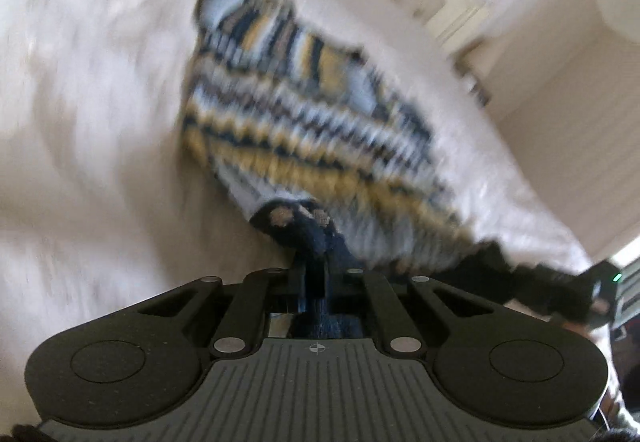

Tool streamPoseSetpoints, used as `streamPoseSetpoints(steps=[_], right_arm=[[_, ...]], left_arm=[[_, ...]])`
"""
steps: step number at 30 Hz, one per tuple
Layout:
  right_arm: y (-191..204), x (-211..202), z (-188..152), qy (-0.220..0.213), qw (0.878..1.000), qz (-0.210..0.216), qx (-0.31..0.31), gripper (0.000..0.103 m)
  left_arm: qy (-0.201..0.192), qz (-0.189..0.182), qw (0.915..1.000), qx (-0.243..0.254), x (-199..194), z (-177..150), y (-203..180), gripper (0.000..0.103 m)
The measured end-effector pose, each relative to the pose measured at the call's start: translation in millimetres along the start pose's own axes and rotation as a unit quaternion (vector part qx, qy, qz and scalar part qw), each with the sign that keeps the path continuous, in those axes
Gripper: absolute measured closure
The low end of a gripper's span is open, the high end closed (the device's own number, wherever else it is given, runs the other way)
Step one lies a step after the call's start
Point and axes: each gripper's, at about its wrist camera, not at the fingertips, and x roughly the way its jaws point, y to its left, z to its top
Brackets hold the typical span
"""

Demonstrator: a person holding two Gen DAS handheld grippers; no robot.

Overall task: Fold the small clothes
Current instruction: 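Lift the held hem with both tools and fold it toward the collar, then lay the hem over the collar and open both tools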

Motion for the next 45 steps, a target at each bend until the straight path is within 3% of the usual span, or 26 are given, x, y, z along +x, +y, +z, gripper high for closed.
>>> streamPoseSetpoints(steps=[3, 7, 19, 27, 35, 42, 45], right_arm=[[3.4, -3.5, 6.9, -0.02, 1.0, 0.008, -0.006, 0.089], [9.2, -4.9, 22.9, -0.048, 0.998, 0.024, -0.013, 0.09], [26.3, 25.6, 103.4, -0.098, 0.993, 0.049, -0.047, 0.09], [27.4, 74.0, 171.7, -0.117, 0.991, 0.042, -0.05, 0.09], [12.2, 150.7, 231.2, -0.106, 0.993, -0.006, -0.043, 0.09], [-3.4, 203.2, 248.0, -0.077, 0.995, -0.042, -0.039, 0.09], [-10.8, 218.0, 247.9, -0.067, 0.995, -0.059, -0.033, 0.089]], left_arm=[[-0.048, -0.02, 0.9986, -0.002, -14.7, 18.8, -5.3, 0.096], [-0.085, -0.025, 0.996, 0.015, -16.3, 46.0, -13.8, 0.096], [-0.137, -0.037, 0.9893, 0.036, 21.4, 135.6, -21.3, 0.096], [-0.139, -0.015, 0.989, 0.049, 69.4, 199.5, -19.4, 0.096], [-0.114, 0.018, 0.9929, 0.028, 127.6, 238.3, 3.5, 0.096], [-0.082, 0.052, 0.9953, -0.006, 172.0, 255.5, 36.3, 0.095], [-0.061, 0.052, 0.9964, -0.027, 183.9, 258.9, 50.5, 0.09]])
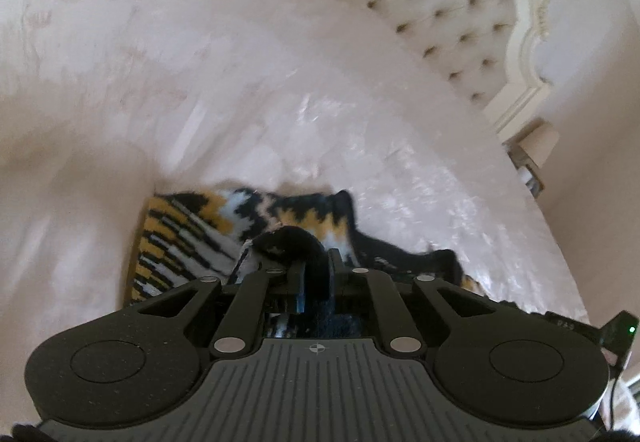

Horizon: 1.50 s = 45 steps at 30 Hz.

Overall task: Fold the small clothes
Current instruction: 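Lay the hem over the collar and open both tools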

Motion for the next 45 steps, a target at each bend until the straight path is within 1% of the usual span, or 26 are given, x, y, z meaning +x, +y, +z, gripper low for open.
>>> streamPoseSetpoints(steps=[2, 3, 5, 6, 7, 8, 10, 11, 14, 19, 22, 27, 30, 32, 36, 38, 41, 42, 43, 45], right_arm=[[-6.9, 6.0, -1.7, 0.003, 1.0, -0.005, 0.021, 0.088], [-11.4, 7.5, -0.8, 0.003, 0.999, -0.003, 0.032, 0.087], [-18.6, 7.3, -1.5, 0.003, 0.998, 0.001, 0.056, 0.076], [-20.5, 5.6, -1.1, 0.0, 0.998, 0.003, 0.063, 0.073], [-22.1, 2.9, -0.7, -0.006, 0.998, 0.005, 0.068, 0.06], [-22.8, -0.8, -0.4, -0.015, 0.997, 0.004, 0.07, 0.046], [-21.3, -10.6, 2.6, -0.039, 0.997, 0.0, 0.068, 0.035], [-20.0, -16.9, 4.0, -0.047, 0.997, -0.006, 0.064, 0.035], [-17.6, -31.3, 7.6, -0.052, 0.997, -0.011, 0.049, 0.035], [-8.4, -58.1, 5.3, -0.055, 0.998, -0.018, 0.009, 0.035], [-2.0, -69.8, 1.1, -0.052, 0.998, -0.02, -0.004, 0.035], [6.2, -90.1, -11.5, -0.045, 0.998, -0.022, -0.024, 0.034], [10.7, -98.9, -25.0, -0.035, 0.998, -0.028, -0.042, 0.032], [15.9, -101.7, -36.2, -0.028, 0.997, -0.043, -0.065, 0.031], [30.5, -99.1, -60.3, -0.005, 0.988, -0.085, -0.125, 0.03], [34.6, -95.5, -74.0, 0.01, 0.983, -0.1, -0.154, 0.03], [32.9, -86.0, -93.3, 0.041, 0.97, -0.136, -0.196, 0.03], [30.5, -82.6, -99.6, 0.053, 0.965, -0.151, -0.208, 0.03], [26.9, -80.4, -105.7, 0.061, 0.96, -0.163, -0.218, 0.03], [20.2, -80.6, -114.8, 0.062, 0.955, -0.173, -0.234, 0.027]], left_arm=[[0.012, -0.002, 0.9996, -0.025, 4.0, 3.0, 9.9, 0.08], [0.011, -0.002, 0.9993, -0.036, 3.0, 5.1, 13.7, 0.078], [0.005, -0.003, 0.9989, -0.047, -2.6, 10.1, 19.5, 0.069], [0.002, -0.001, 0.9989, -0.047, -6.1, 12.5, 20.6, 0.067], [-0.005, 0.004, 0.999, -0.045, -11.7, 15.3, 21.1, 0.063], [-0.011, 0.009, 0.999, -0.042, -16.5, 17.7, 20.2, 0.062], [-0.015, 0.015, 0.9991, -0.037, -23.0, 23.2, 18.9, 0.061], [-0.017, 0.015, 0.999, -0.037, -28.9, 24.9, 18.3, 0.059], [-0.025, 0.013, 0.999, -0.034, -43.7, 26.8, 13.0, 0.055], [-0.019, 0.016, 0.9997, 0.003, -66.6, 20.8, -7.0, 0.05], [-0.01, 0.01, 0.9995, 0.029, -78.4, 12.9, -21.3, 0.04], [0.001, 0.011, 0.9965, 0.083, -96.2, -13.5, -43.5, 0.038], [0.009, 0.024, 0.9924, 0.12, -99.2, -37.6, -55.0, 0.037], [0.018, 0.036, 0.9888, 0.144, -95.5, -54.4, -60.9, 0.037], [0.042, 0.052, 0.983, 0.171, -78.9, -83.3, -63.0, 0.037], [0.057, 0.069, 0.9774, 0.191, -66.4, -96.9, -59.7, 0.037], [0.079, 0.107, 0.9684, 0.211, -50.8, -114.3, -45.6, 0.037], [0.085, 0.112, 0.9667, 0.214, -47.7, -118.1, -38.9, 0.037], [0.083, 0.11, 0.9657, 0.22, -46.9, -122.8, -32.5, 0.037], [0.072, 0.107, 0.9612, 0.244, -50.3, -128.3, -29.8, 0.037]])
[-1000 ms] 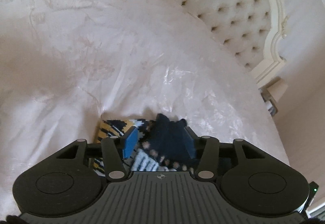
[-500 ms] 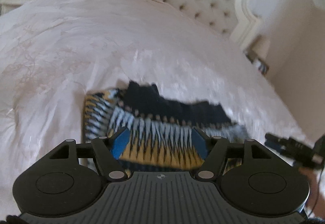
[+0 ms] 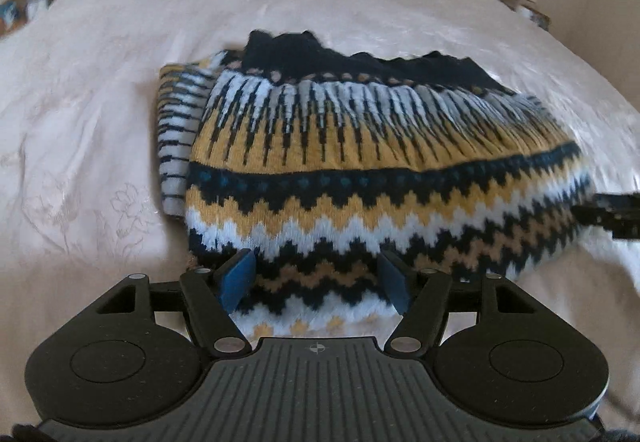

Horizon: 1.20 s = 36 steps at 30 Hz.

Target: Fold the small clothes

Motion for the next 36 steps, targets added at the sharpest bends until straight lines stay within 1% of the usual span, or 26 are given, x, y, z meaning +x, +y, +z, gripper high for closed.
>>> streamPoseSetpoints(steps=[1, 2, 4, 8, 10, 11, 15, 17, 19, 20, 22, 25, 28, 32, 34, 36], right_arm=[[-2.8, 0.7, -3.7, 0.002, 1.0, -0.002, 0.004, 0.025], [-7.7, 1.4, -7.4, 0.001, 1.0, 0.005, 0.016, 0.025], [-15.4, 1.3, -13.3, -0.007, 0.999, 0.016, 0.038, 0.025], [-15.7, -0.4, -14.9, -0.02, 0.998, 0.025, 0.046, 0.023], [-21.7, -2.2, -15.1, -0.025, 0.997, 0.041, 0.067, 0.022], [-25.6, -3.7, -15.9, -0.029, 0.995, 0.053, 0.081, 0.02], [-48.1, -2.3, -18.0, -0.041, 0.981, 0.109, 0.152, 0.013], [-57.1, 1.2, -18.7, -0.045, 0.972, 0.14, 0.184, 0.005], [-61.9, 4.4, -18.8, -0.045, 0.965, 0.161, 0.2, 0.001], [-62.3, 6.5, -17.5, -0.043, 0.965, 0.162, 0.199, 0.001], [-62.3, 9.1, -14.6, -0.042, 0.967, 0.166, 0.189, 0.001], [-64.1, 13.8, -11.7, -0.042, 0.967, 0.174, 0.181, 0.001], [-69.5, 16.3, -13.9, -0.053, 0.964, 0.186, 0.183, 0.001], [-74.9, 13.4, -25.9, -0.081, 0.958, 0.205, 0.184, 0.001], [-74.8, 12.0, -27.8, -0.087, 0.959, 0.209, 0.174, 0.001], [-73.8, 11.7, -25.9, -0.083, 0.96, 0.208, 0.169, 0.001]], left_arm=[[-0.001, 0.005, 0.9999, 0.012, -0.6, -1.7, -1.7, 0.037], [-0.002, 0.008, 0.9998, 0.015, -0.6, -2.8, -2.1, 0.036], [-0.003, 0.012, 0.9998, 0.013, 0.4, -3.3, -2.4, 0.036], [-0.005, 0.011, 0.9999, 0.0, 2.0, -3.3, -1.9, 0.035], [-0.008, 0.012, 0.9999, -0.002, 0.9, -4.0, -3.3, 0.035], [-0.009, 0.013, 0.9999, -0.003, 0.5, -5.4, -3.7, 0.034], [-0.011, 0.015, 0.9998, -0.005, -0.8, -7.7, -5.5, 0.034], [-0.008, 0.014, 0.9998, -0.007, -3.6, -6.6, -6.6, 0.034], [-0.002, 0.009, 0.9999, -0.011, -7.5, -2.5, -6.5, 0.034], [0.002, 0.005, 0.9999, -0.016, -10.1, 0.1, -6.2, 0.034], [0.004, -0.004, 0.9993, -0.036, -16.7, 8.3, -5.3, 0.034], [-0.011, -0.02, 0.9974, -0.069, -30.7, 28.7, -7.4, 0.034], [-0.015, -0.018, 0.997, -0.074, -33.7, 54.5, -17.2, 0.034], [-0.015, -0.009, 0.9977, -0.066, -17.7, 88.6, -35.7, 0.034], [-0.004, -0.001, 0.9978, -0.066, -1.1, 101.6, -44.9, 0.034], [0.01, 0.001, 0.997, -0.077, 14.8, 110.0, -49.7, 0.034]])
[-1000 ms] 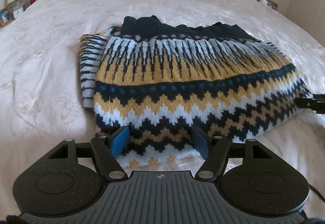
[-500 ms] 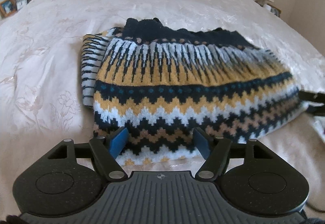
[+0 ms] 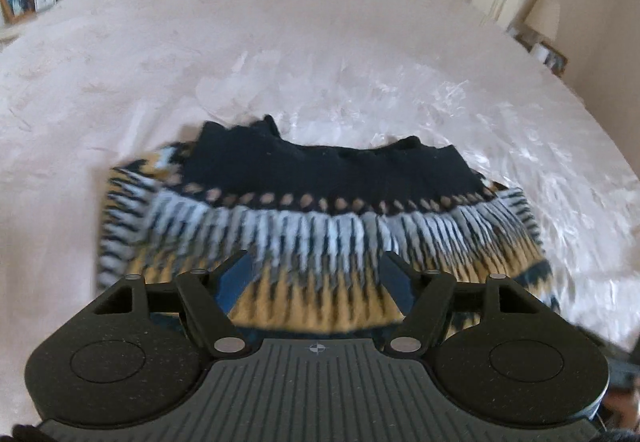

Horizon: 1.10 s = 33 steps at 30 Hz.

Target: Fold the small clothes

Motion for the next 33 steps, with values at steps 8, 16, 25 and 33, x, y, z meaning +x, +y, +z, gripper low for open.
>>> streamPoseSetpoints(steps=[8, 16, 25, 33], right_arm=[[-4.4, 3.0, 10.2, 0.022, 0.999, 0.004, 0.03, 0.001], [-9.6, 5.3, 14.0, 0.028, 0.999, 0.011, 0.045, 0.001], [-4.1, 7.3, 10.6, 0.027, 0.999, 0.003, 0.019, 0.0], [-15.1, 4.8, 15.6, 0.021, 0.998, 0.022, 0.06, 0.0]], left_arm=[[0.052, 0.054, 0.9968, 0.026, 70.5, 10.2, -24.5, 0.034], [0.067, 0.076, 0.9927, 0.065, 94.7, 6.4, -28.0, 0.023], [0.06, 0.078, 0.9935, 0.057, 80.0, 0.2, -33.4, 0.023], [0.057, 0.063, 0.9943, 0.065, 62.4, -22.9, -37.2, 0.022]])
